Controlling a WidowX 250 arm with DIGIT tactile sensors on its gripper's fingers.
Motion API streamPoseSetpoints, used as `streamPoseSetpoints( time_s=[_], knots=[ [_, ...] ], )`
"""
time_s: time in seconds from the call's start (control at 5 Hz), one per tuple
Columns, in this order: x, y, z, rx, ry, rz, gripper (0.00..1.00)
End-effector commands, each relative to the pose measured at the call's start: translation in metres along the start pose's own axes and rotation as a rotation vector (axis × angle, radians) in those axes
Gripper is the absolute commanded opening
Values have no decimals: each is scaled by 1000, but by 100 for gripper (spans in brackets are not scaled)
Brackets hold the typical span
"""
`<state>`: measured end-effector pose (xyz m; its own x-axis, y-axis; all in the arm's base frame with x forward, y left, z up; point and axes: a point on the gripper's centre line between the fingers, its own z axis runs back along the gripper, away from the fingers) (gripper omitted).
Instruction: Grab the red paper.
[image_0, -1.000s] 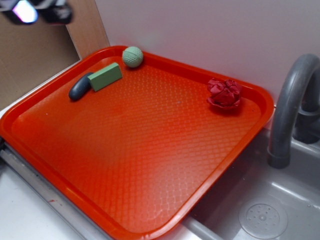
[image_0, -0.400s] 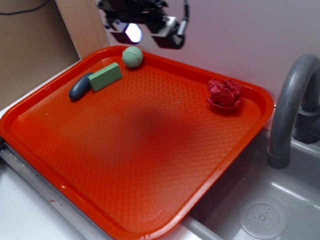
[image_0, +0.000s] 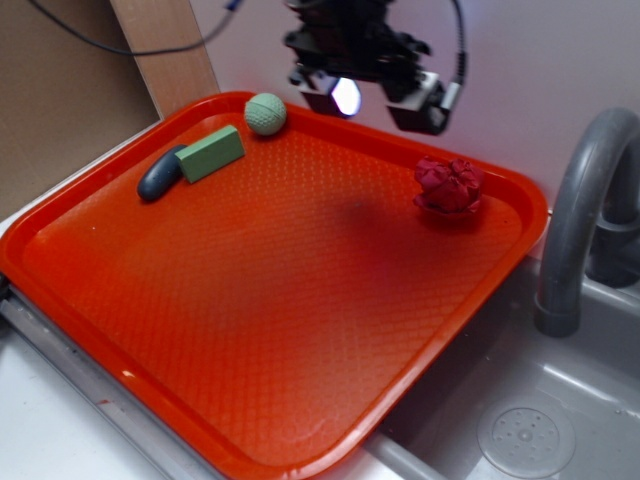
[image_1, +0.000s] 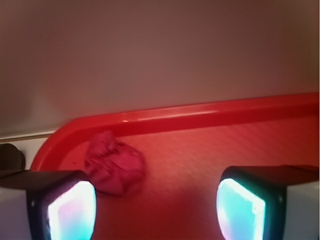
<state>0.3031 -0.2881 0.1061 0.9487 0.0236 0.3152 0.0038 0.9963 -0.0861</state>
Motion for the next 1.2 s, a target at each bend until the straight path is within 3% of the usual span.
streamPoseSetpoints(
  time_s=[0.0, 0.2, 0.4, 0.6, 0.8, 1.0],
  knots=[
    [19, -38, -3, -30, -14, 8, 100],
    [15, -45, -18, -39, 18, -3, 100],
    [9, -49, -30, 33, 22, -46, 100],
    [8, -50, -37, 54, 42, -38, 100],
    [8, -50, -36, 49, 38, -45, 0],
    [5, -46, -28, 58, 27, -34, 0]
  ],
)
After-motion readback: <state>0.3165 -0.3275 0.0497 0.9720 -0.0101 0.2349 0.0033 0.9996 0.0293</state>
